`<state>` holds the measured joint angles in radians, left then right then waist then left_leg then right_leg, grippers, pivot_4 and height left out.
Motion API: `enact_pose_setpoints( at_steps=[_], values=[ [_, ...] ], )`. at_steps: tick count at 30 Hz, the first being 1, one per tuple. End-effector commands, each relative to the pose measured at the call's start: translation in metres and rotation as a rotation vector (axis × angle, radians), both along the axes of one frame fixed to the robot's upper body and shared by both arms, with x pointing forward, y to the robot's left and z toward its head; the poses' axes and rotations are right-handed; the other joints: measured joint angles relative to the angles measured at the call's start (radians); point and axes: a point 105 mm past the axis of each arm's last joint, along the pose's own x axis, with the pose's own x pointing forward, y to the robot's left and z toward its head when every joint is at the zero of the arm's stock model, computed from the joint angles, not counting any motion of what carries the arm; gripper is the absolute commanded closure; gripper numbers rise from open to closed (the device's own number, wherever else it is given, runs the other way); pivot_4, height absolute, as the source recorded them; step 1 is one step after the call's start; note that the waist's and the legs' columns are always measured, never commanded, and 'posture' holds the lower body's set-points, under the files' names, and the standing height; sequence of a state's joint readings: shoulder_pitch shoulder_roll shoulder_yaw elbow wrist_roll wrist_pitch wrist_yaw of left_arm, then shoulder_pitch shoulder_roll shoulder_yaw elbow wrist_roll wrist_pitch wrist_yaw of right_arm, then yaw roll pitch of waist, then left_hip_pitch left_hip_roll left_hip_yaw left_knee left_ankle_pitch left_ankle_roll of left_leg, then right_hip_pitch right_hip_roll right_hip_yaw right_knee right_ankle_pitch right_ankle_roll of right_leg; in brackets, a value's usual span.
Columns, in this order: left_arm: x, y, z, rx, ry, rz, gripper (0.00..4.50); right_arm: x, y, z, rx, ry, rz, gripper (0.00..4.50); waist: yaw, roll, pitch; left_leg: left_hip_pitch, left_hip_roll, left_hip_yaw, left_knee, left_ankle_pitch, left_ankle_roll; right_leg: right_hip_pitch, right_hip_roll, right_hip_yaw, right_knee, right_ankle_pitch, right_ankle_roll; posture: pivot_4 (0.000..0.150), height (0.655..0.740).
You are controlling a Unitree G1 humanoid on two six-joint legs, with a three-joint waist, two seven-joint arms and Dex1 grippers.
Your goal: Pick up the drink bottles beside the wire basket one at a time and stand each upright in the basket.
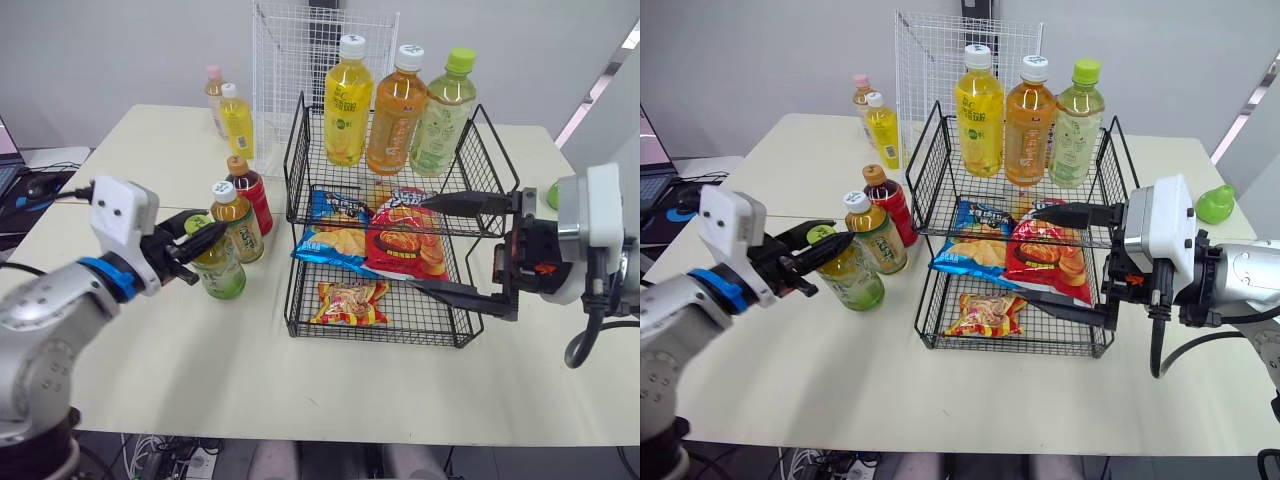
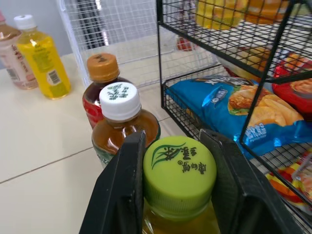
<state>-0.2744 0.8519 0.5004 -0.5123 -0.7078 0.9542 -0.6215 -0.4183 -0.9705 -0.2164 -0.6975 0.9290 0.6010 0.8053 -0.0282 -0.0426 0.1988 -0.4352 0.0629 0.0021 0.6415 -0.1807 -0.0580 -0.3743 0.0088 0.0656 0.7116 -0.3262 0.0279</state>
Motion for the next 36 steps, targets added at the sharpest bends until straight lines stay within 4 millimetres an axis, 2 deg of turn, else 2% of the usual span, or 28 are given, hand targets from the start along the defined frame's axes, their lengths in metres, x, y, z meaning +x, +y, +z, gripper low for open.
enact_pose_setpoints(
  at_steps=[1,4,9,11,14,18,21,25,30,36],
  values=[
    [-0.010,0.015,0.064,0.032,-0.102,-0.076,3.14,0.003,-0.004,0.012,0.021,-0.061,-0.028,0.00,-0.001,-0.001,0.001,0.000,0.000,0.000,0.000,0.000,0.000,0.000,0.000,0.000,0.000,-0.001,0.000,0.150,0.7360],
    [-0.012,0.015,0.093,0.004,-0.105,-0.145,3.14,0.007,-0.007,0.013,0.018,-0.063,-0.060,0.00,-0.002,0.000,0.001,0.000,0.000,0.002,-0.001,0.000,0.000,-0.001,-0.001,0.001,-0.001,-0.001,0.000,0.150,0.7360],
    [-0.015,-0.002,0.139,-0.072,-0.122,-0.299,3.14,0.015,-0.018,0.010,0.005,-0.048,-0.166,0.00,0.003,-0.001,0.001,-0.001,-0.001,0.001,-0.003,0.000,0.000,-0.001,-0.001,-0.001,-0.003,-0.001,0.000,0.150,0.7360],
    [-0.015,-0.010,0.159,-0.092,-0.143,-0.366,3.14,0.016,-0.030,0.011,-0.016,-0.047,-0.235,0.00,0.003,-0.001,0.001,-0.001,-0.001,0.002,-0.004,0.000,0.000,-0.001,-0.001,0.000,-0.004,-0.001,0.000,0.150,0.7360],
    [-0.017,-0.027,0.189,-0.118,-0.178,-0.480,3.14,0.002,-0.062,0.026,-0.035,-0.037,-0.306,0.00,0.009,-0.001,0.002,-0.005,-0.001,0.001,-0.004,0.000,0.000,-0.004,0.000,-0.002,-0.004,-0.001,0.000,0.150,0.7360],
    [-0.023,-0.053,0.218,-0.109,-0.211,-0.645,3.14,-0.011,-0.069,0.026,-0.032,-0.018,-0.336,0.00,0.008,-0.001,0.002,-0.009,-0.001,-0.001,-0.003,0.000,0.000,-0.006,0.001,-0.003,-0.004,0.000,0.000,0.150,0.7360],
    [-0.028,-0.073,0.233,-0.095,-0.219,-0.767,3.14,-0.016,-0.072,0.024,-0.025,-0.014,-0.361,0.00,-0.001,-0.001,0.002,-0.009,-0.001,0.000,-0.004,0.000,0.000,-0.007,0.001,-0.002,-0.003,-0.001,0.000,0.150,0.7360],
    [-0.017,-0.108,0.231,-0.041,-0.202,-0.897,3.14,-0.019,-0.074,0.021,-0.013,-0.013,-0.407,0.00,-0.004,-0.001,0.002,-0.009,-0.001,0.000,-0.003,0.000,0.000,-0.008,0.001,-0.001,-0.002,-0.001,0.001,0.150,0.7360],
    [0.011,-0.154,0.209,0.038,-0.230,-0.968,3.14,-0.019,-0.073,0.017,0.004,-0.019,-0.453,0.00,-0.003,0.000,0.002,-0.010,-0.001,0.000,-0.002,0.000,0.000,-0.009,0.001,-0.001,-0.001,-0.003,0.004,0.150,0.7360],
    [0.040,-0.196,0.188,-0.027,-0.222,-0.979,3.14,-0.020,-0.078,0.014,0.021,-0.023,-0.495,0.00,-0.003,0.000,0.002,-0.017,-0.002,0.000,0.001,0.000,0.000,-0.014,0.001,0.000,0.000,0.000,0.000,0.150,0.7360]
  ],
)
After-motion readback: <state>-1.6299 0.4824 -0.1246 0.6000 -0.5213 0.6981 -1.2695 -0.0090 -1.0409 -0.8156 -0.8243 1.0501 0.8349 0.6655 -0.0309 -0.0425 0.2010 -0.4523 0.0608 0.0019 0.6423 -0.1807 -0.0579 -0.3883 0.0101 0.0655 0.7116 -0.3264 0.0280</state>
